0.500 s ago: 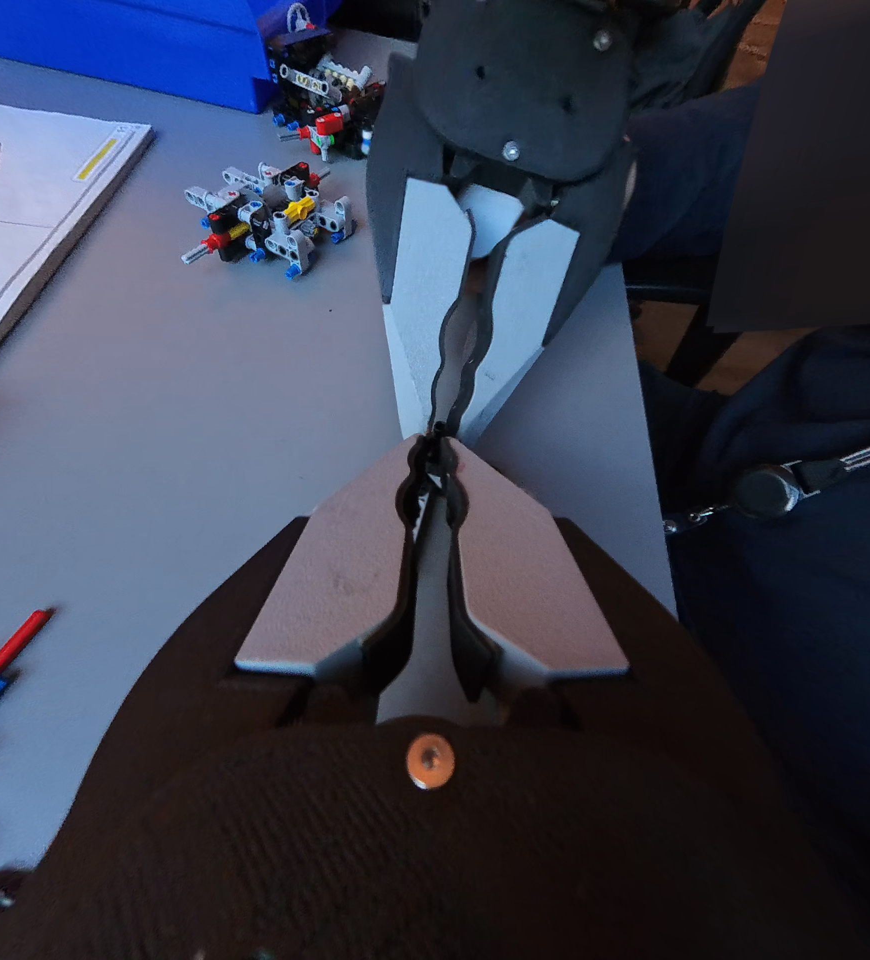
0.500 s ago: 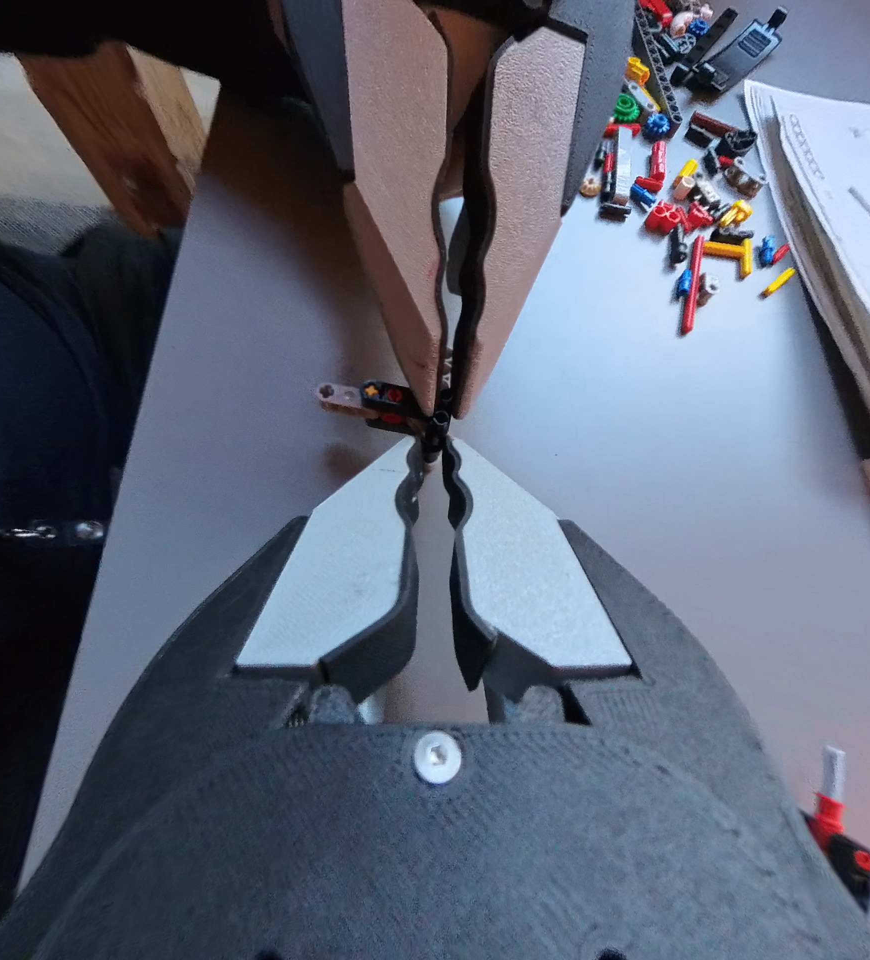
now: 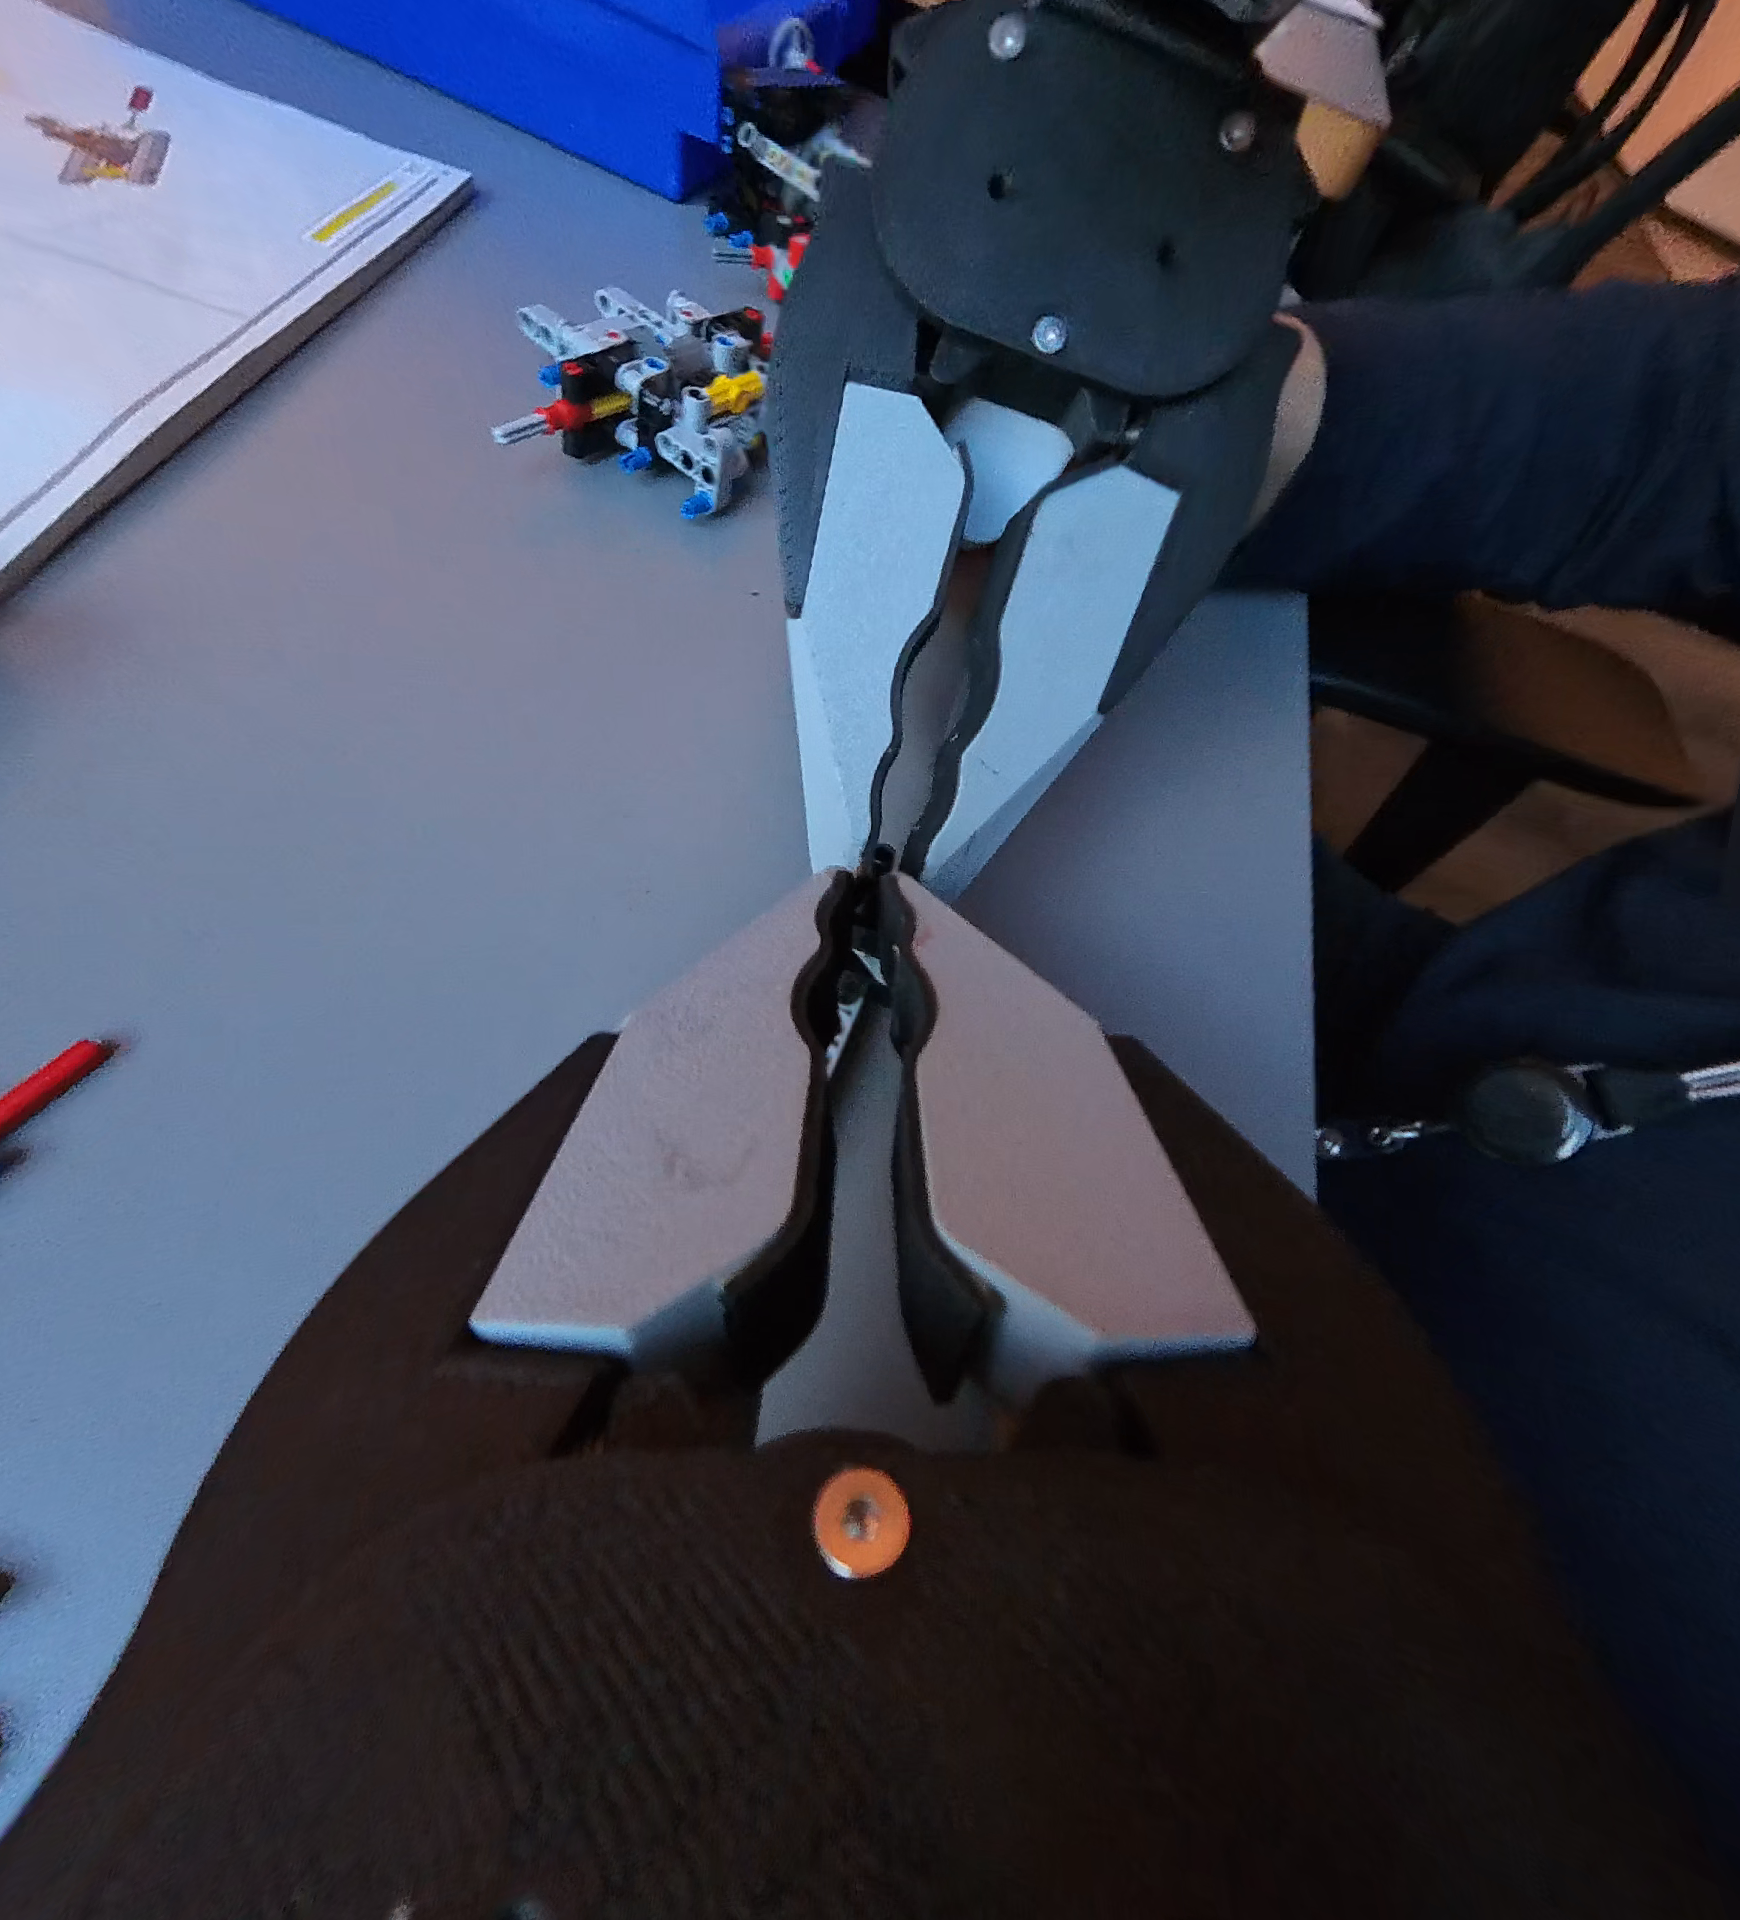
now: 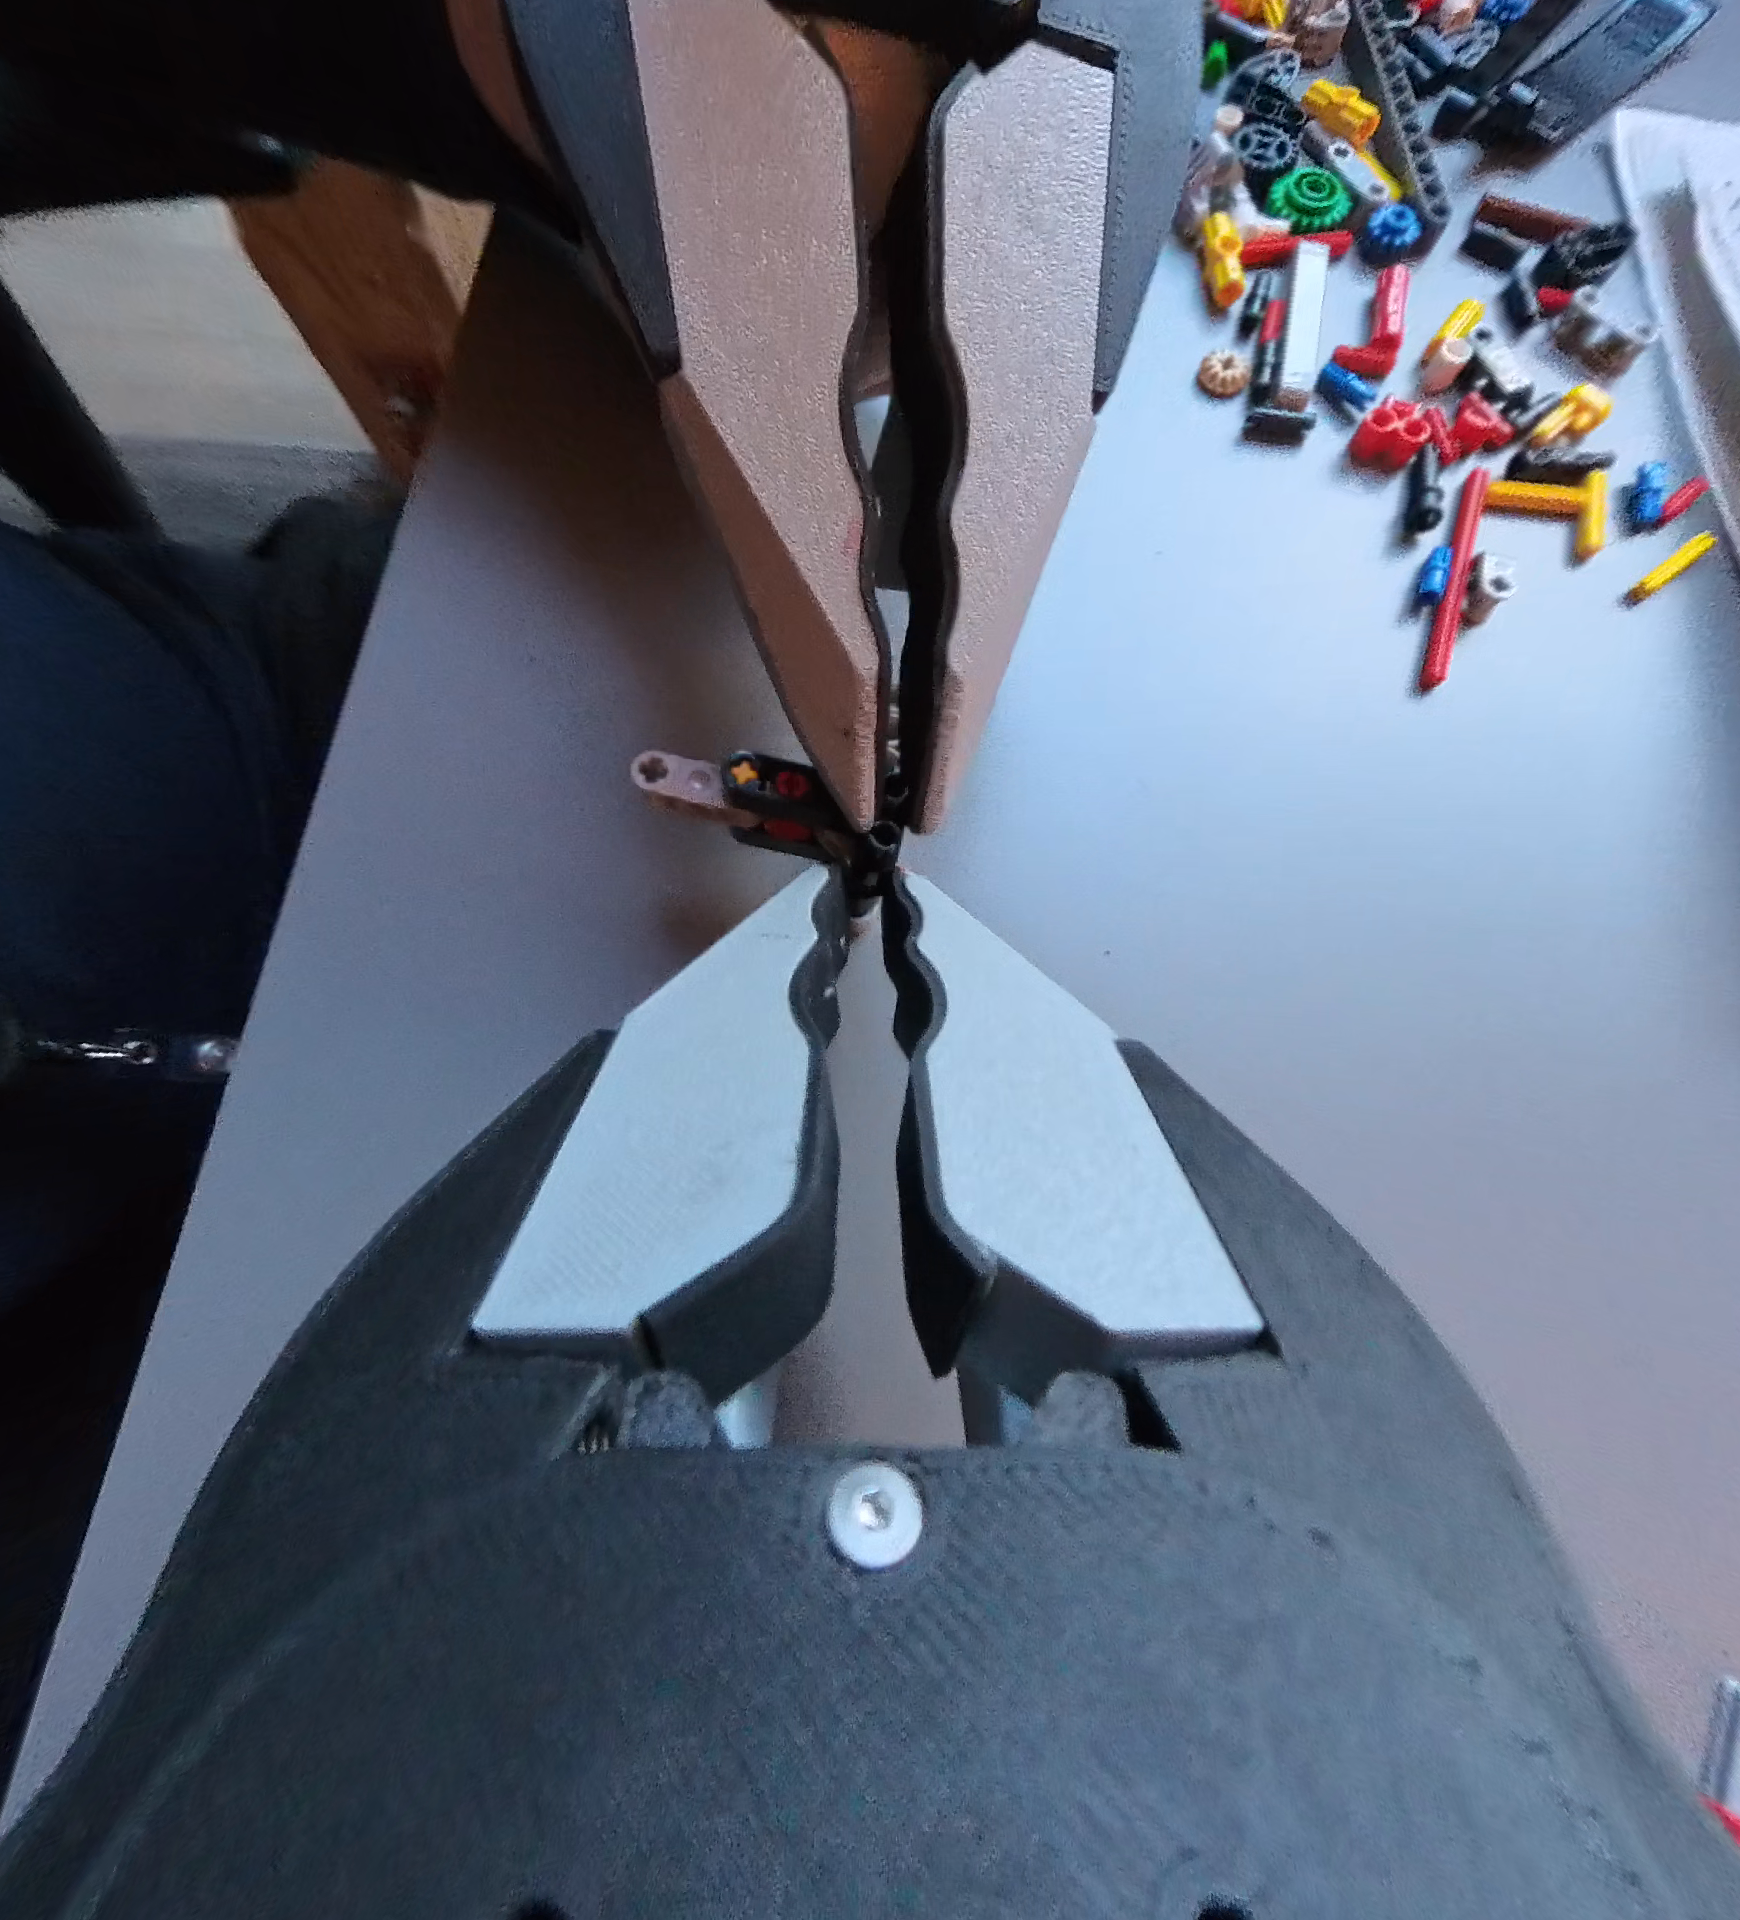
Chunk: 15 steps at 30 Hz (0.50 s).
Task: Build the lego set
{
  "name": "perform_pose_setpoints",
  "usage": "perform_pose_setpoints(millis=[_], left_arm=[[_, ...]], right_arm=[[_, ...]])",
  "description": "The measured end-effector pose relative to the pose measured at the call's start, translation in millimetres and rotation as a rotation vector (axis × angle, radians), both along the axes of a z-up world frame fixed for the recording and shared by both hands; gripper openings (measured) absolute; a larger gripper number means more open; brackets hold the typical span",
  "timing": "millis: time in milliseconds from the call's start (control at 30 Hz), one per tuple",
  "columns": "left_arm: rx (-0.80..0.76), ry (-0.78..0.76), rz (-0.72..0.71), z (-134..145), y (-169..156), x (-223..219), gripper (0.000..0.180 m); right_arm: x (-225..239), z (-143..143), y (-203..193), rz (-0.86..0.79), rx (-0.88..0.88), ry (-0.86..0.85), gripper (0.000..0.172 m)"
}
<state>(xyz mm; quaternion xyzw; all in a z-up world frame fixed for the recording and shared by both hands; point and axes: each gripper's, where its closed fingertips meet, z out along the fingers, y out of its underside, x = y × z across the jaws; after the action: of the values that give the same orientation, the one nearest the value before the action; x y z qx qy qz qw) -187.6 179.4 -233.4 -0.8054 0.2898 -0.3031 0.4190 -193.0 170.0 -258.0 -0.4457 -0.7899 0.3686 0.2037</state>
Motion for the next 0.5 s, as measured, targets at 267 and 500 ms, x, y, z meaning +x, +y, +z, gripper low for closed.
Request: perform_pose_setpoints(millis=[267,500], left_arm=[[-0.125,-0.127,0.134,-0.5,2.7,-3.9,0.002],[-0.066,-0.070,0.182,-0.4,0.6,-4.9,0.002]], right_arm=[[-1.7,0.0,-0.2,0.105,-0.074,-0.037,0.004],[-2.8,-0.5,0.8,0.140,0.068,-0.030,0.004]])
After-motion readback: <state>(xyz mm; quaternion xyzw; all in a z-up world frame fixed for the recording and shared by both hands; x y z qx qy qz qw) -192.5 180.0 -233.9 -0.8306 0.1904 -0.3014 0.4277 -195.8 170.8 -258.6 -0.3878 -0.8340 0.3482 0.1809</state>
